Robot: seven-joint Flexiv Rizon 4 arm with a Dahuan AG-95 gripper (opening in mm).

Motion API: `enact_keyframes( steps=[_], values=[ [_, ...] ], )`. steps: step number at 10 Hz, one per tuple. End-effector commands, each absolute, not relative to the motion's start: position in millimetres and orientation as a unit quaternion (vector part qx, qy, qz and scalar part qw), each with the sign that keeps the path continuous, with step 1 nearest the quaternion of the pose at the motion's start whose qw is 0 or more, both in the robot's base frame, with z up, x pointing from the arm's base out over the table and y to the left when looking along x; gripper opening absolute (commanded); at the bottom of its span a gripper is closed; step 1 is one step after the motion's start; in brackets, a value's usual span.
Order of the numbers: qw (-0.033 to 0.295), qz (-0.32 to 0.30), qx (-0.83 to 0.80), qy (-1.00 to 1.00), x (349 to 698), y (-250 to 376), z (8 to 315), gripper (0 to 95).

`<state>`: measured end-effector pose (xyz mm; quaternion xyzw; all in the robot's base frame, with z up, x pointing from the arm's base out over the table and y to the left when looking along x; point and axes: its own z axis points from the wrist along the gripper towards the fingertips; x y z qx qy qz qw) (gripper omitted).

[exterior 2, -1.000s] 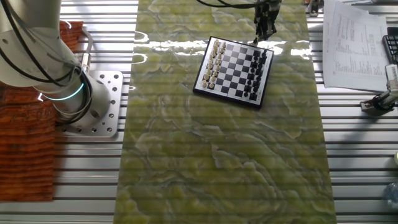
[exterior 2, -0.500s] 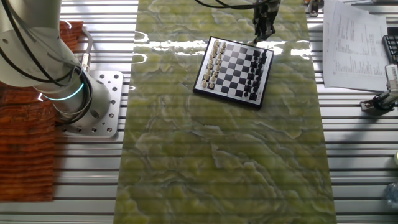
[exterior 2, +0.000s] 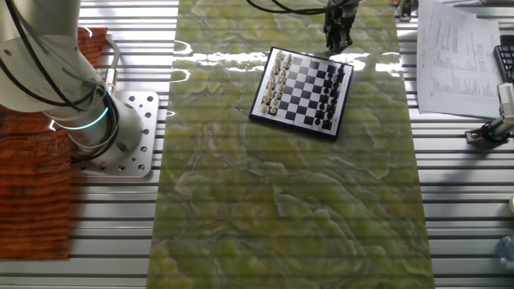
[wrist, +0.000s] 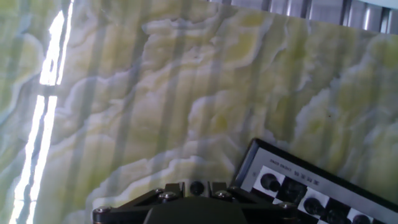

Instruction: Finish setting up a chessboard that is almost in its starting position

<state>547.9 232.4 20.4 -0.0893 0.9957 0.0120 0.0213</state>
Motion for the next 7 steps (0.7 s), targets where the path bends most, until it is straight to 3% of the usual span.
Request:
enact_keyframes(
  steps=[1,7],
  values=[
    [0.021,0.012,-0.088,0.996,548.7,232.7,19.6,0.0],
    [0.023,0.014,-0.086,0.996,549.1,232.9,21.7,0.0]
  ],
)
